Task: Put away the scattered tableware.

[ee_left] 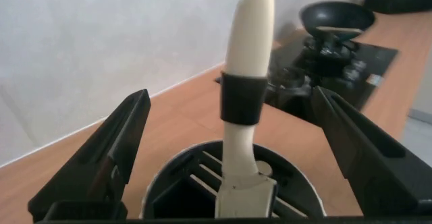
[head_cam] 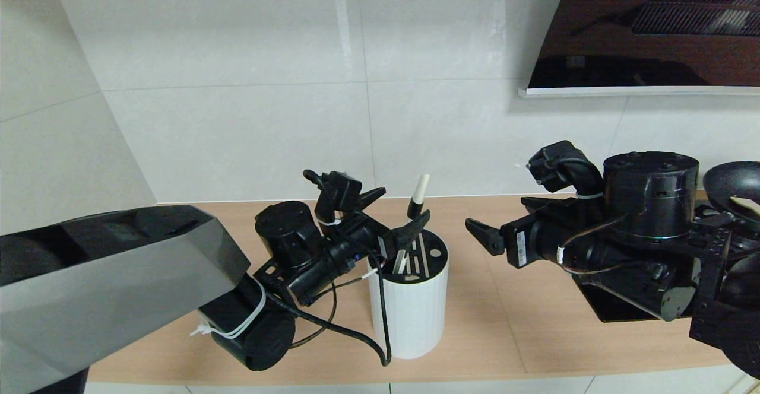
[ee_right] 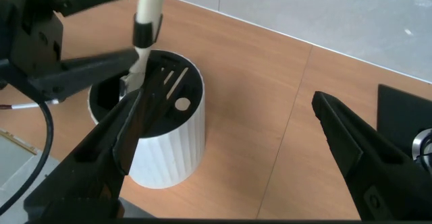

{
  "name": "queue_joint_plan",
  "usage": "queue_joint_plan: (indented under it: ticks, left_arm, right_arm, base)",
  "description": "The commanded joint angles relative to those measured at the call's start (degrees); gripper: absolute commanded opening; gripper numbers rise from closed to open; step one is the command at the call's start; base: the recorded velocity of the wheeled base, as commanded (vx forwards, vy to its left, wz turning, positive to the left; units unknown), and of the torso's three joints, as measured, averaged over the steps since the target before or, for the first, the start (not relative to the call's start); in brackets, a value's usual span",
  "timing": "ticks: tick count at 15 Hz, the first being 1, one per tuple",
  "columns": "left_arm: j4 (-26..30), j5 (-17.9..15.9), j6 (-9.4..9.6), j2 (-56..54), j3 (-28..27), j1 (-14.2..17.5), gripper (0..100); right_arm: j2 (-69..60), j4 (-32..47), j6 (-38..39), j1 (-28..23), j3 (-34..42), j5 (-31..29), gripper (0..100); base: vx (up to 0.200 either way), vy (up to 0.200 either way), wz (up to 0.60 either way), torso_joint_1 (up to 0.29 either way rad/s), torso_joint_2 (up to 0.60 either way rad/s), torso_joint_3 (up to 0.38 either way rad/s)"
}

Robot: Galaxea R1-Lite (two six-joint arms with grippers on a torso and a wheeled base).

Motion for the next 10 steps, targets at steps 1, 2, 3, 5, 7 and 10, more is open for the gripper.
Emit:
queue_joint_plan:
  ticks: [1,2,3,5,7,10]
  left_arm:
    - [-0.01,0.21,-0.05,-2.41,0.88,-0.64,100]
    - [-0.01,0.21,-0.14,-3.64,1.32,-1.08,100]
    - [-0.01,0.21,-0.58,-6.19,1.58,-1.69,100]
    - [-0.01,0.21,-1.72,-11.37,2.72,-2.22,100]
    - [5.44,0.21,-2.78,-22.98,5.36,-2.31,100]
    - [8.25,0.56,-3.22,-33.70,7.65,-1.87,100]
  right_arm:
    - [0.09,-0.03,-0.01,0.01,0.01,-0.01,100]
    - [0.09,-0.03,-0.01,0.01,0.01,-0.01,100]
    - [0.00,-0.03,-0.01,0.01,0.01,-0.01,100]
    - [-0.44,-0.03,-0.01,-0.07,0.01,-0.10,100]
    - [-3.34,-0.03,0.08,-0.16,0.10,-0.18,100]
    - [-12.22,0.06,0.08,-2.01,6.16,-1.15,100]
  base:
    - [0.000,0.000,0.00,0.000,0.00,0.000]
    - [0.000,0.000,0.00,0.000,0.00,0.000]
    - [0.000,0.000,0.00,0.000,0.00,0.000]
    - [0.000,0.000,0.00,0.000,0.00,0.000]
    - [0.000,0.000,0.00,0.000,0.00,0.000]
    - [0.000,0.000,0.00,0.000,0.00,0.000]
